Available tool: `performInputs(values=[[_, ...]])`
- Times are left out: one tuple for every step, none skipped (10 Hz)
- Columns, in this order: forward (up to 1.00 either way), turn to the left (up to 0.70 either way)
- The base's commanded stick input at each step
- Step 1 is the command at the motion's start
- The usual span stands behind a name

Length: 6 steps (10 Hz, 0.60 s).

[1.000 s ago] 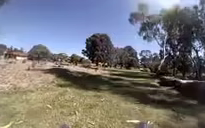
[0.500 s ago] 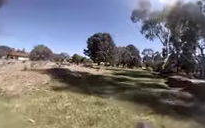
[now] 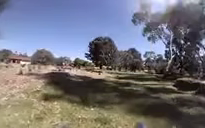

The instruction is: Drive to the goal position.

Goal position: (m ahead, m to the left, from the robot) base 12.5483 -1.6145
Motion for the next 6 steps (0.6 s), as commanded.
performInputs(values=[[1.0, -0.27], [1.0, -0.27], [1.0, -0.27], [1.0, -0.27], [1.0, -0.27], [1.0, -0.27]])
